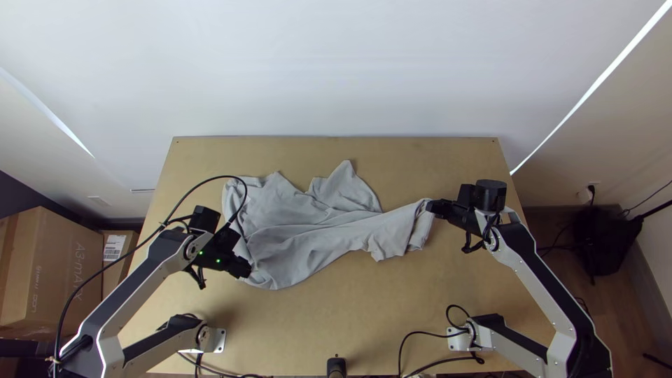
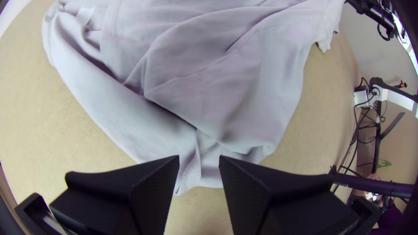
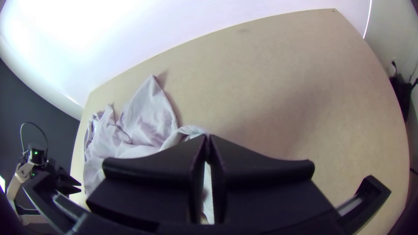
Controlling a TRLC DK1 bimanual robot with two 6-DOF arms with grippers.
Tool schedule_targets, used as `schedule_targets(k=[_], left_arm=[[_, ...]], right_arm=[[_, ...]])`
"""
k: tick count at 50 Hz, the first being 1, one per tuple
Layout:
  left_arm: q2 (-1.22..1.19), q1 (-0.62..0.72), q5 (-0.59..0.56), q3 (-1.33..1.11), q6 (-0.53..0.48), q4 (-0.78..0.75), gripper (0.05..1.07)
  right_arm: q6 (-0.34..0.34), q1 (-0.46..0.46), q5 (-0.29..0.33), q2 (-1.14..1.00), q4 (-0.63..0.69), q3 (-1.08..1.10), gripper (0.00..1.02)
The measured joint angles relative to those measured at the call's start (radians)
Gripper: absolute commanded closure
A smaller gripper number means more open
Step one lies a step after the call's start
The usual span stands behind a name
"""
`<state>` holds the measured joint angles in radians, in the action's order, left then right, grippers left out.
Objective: Fold the t-shirt
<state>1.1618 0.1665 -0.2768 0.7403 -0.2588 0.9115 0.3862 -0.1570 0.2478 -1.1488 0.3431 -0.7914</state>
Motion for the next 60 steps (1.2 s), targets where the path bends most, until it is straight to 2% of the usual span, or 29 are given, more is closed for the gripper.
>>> schedule_targets(k=[15, 21, 24, 33, 41, 48, 58, 60], left_arm=[[0.082, 0.029, 0.0, -0.009, 0.0, -0.044, 0.6], [0.098, 0.051, 0.0, -0.038, 0.005, -0.077, 0.84], [0.1, 0.065, 0.0, -0.056, 0.015, -0.093, 1.05], [0.097, 0.057, 0.0, -0.077, 0.023, -0.117, 1.04], [0.045, -0.077, -0.001, -0.002, 0.003, -0.01, 1.04], [-0.034, -0.186, -0.023, 0.109, -0.076, 0.096, 1.04], [-0.097, -0.246, -0.027, 0.106, -0.244, 0.29, 1.04], [-0.096, -0.257, -0.027, 0.099, -0.275, 0.317, 0.95]], right_arm=[[0.007, 0.0, 0.0, 0.018, -0.002, 0.0, 1.0], [0.01, 0.0, 0.0, 0.018, -0.002, 0.0, 1.0], [0.011, 0.0, 0.0, 0.018, -0.002, 0.0, 1.0], [0.014, 0.001, 0.005, 0.018, -0.002, 0.0, 1.0], [0.014, 0.015, 0.014, 0.018, -0.002, 0.0, 1.0], [0.014, 0.034, 0.021, 0.018, -0.008, 0.0, 1.0], [0.014, 0.035, 0.026, 0.018, -0.021, 0.0, 1.0], [0.014, 0.035, 0.027, 0.018, -0.021, 0.0, 1.0]])
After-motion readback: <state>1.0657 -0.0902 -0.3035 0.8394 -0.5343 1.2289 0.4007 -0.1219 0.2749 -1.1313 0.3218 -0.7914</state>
